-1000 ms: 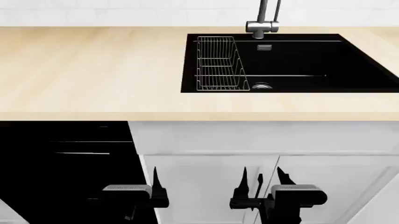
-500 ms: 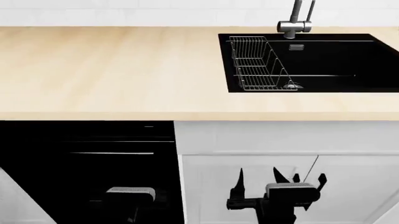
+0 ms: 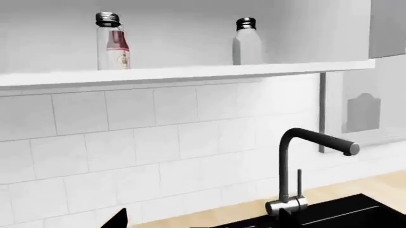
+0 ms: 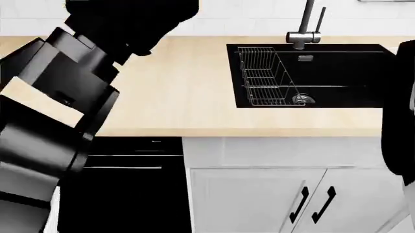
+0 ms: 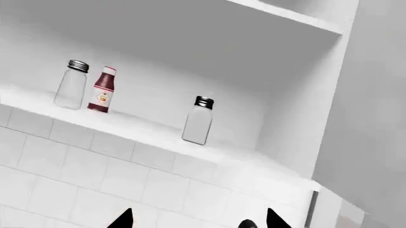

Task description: Pick and place the shaker into the drawer. Then close the cabinet.

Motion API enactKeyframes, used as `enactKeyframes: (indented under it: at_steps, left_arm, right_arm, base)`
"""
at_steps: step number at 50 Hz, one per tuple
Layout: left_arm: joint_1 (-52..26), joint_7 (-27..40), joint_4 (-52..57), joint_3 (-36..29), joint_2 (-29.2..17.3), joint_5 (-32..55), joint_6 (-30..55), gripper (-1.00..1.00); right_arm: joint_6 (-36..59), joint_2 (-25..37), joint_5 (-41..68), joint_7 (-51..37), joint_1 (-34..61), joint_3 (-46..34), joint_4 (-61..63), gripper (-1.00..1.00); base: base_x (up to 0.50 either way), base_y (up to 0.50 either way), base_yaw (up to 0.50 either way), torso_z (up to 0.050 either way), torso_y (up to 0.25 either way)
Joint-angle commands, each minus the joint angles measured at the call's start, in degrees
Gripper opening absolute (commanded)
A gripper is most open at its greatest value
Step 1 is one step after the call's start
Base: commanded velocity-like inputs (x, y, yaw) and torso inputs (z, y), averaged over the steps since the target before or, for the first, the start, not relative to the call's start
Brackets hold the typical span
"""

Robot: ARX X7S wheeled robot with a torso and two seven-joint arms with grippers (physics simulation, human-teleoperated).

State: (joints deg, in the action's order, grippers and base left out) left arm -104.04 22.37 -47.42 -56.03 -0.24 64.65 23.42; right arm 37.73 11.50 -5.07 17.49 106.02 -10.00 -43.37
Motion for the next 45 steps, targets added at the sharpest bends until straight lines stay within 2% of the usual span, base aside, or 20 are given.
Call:
enactKeyframes:
  at_steps: [1, 19, 45]
  left_arm:
    - [-26.0, 2.7, -21.8, -33.0, 0.2, 31.7, -7.4, 1.0]
    - [-22.4, 1.1, -21.1, -35.1, 0.2, 37.4, -7.2, 1.0]
    - [-25.9, -0.8, -21.5, -35.6, 0.2, 38.9, -10.8, 1.0]
  right_arm:
    - [-3.0, -2.3, -12.4, 7.9, 29.0, 5.2, -26.3, 1.0]
    - [-5.2, -2.3, -10.2, 7.3, 28.9, 5.7, -31.2, 1.0]
    - [-1.7, -1.6, -8.3, 9.6, 27.1, 4.2, -27.6, 1.0]
  base:
    - [0.0, 0.0, 0.0, 0.05, 0.029]
    - [0.01, 0.0, 0.0, 0.048, 0.03]
    - [0.5, 0.0, 0.0, 0.0, 0.0]
